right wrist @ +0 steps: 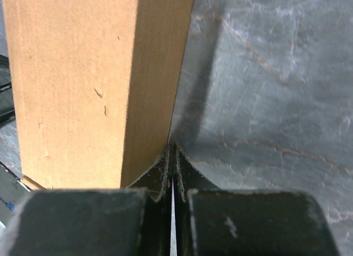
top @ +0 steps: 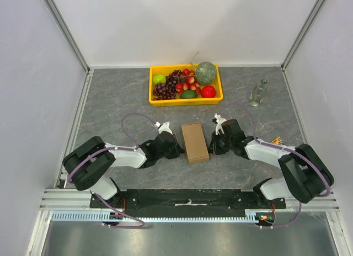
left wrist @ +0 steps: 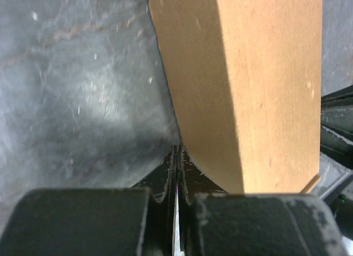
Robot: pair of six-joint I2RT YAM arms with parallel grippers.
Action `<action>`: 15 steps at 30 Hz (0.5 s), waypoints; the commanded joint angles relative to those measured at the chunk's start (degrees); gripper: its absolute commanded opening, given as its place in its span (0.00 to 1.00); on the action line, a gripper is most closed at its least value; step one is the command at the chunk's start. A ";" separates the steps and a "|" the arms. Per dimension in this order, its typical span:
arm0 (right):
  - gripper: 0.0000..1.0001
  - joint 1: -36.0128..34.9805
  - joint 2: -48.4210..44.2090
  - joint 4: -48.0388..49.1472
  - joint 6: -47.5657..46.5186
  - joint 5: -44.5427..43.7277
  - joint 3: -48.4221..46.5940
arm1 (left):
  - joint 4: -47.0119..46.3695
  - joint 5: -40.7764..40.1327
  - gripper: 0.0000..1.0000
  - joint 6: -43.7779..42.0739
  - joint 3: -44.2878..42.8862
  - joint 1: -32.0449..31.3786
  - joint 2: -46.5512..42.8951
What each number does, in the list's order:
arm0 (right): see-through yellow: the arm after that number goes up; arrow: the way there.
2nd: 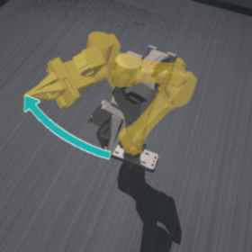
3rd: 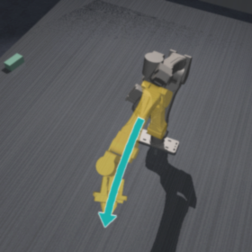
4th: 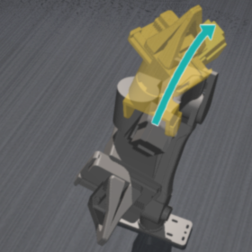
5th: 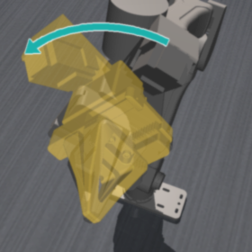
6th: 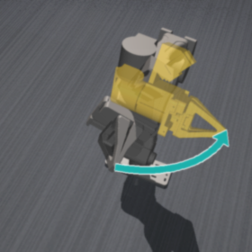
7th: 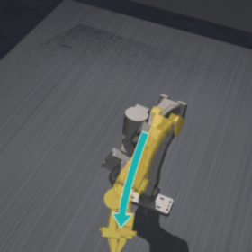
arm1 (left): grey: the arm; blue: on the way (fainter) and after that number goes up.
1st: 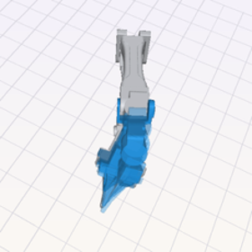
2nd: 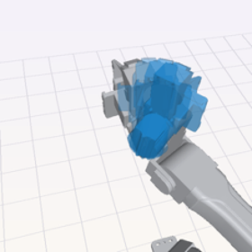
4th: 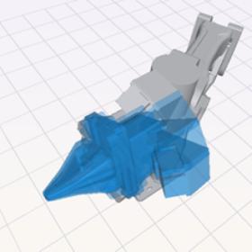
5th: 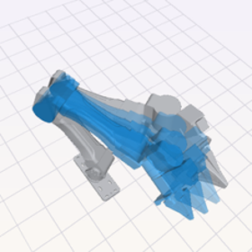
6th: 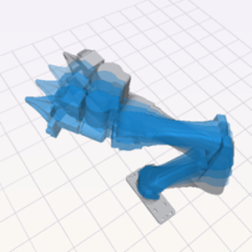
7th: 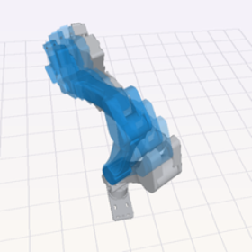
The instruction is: Fold the paper box
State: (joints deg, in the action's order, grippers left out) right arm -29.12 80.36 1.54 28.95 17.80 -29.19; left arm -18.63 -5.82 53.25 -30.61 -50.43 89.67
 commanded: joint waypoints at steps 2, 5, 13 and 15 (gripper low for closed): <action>0.00 -0.49 -6.69 -8.21 0.67 -10.83 3.26 | 11.15 0.20 0.02 4.75 6.70 -1.33 -4.22; 0.07 -0.49 -13.36 -12.07 1.37 -19.01 3.70 | 15.62 -1.29 0.18 6.51 8.20 -1.42 -10.81; 0.46 -0.49 -27.70 -20.61 3.57 -35.28 -0.77 | 39.08 -10.68 0.71 5.29 1.00 -1.51 -28.56; 0.54 -0.49 -30.42 -21.23 4.10 -38.09 -1.66 | 42.87 -14.20 0.71 3.53 -0.93 -1.42 -32.95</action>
State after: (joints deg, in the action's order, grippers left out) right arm -29.63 54.35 -16.19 31.59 -9.98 -26.89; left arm 10.46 -11.14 58.72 -26.46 -51.59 63.75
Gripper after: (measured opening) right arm 0.477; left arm 0.706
